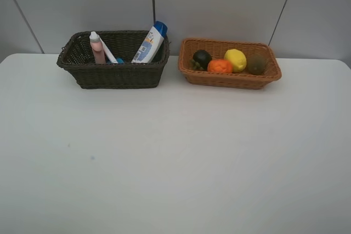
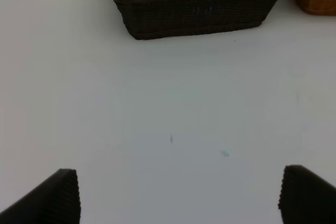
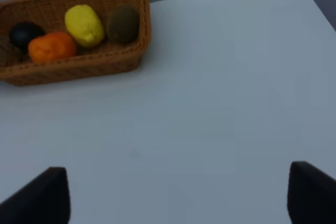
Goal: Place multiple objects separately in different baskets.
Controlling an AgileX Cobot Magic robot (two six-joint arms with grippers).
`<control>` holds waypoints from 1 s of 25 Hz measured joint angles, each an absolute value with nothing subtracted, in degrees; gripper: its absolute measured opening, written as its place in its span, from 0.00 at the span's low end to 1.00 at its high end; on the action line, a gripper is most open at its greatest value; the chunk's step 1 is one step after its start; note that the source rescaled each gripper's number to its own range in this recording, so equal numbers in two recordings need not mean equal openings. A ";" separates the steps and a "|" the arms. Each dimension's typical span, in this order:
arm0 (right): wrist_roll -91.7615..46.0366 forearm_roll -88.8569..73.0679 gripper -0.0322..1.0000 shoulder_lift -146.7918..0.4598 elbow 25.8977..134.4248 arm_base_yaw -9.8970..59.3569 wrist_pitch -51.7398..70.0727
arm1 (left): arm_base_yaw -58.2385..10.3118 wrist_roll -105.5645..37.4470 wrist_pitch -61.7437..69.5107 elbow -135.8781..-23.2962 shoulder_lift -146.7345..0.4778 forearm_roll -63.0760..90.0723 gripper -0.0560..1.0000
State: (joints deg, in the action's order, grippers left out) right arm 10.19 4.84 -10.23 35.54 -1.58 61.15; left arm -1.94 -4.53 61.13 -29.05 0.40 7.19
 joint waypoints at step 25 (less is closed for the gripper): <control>2.70 1.26 0.95 0.15 30.13 -1.58 61.70 | -1.94 -4.53 61.13 -29.05 0.40 7.19 0.99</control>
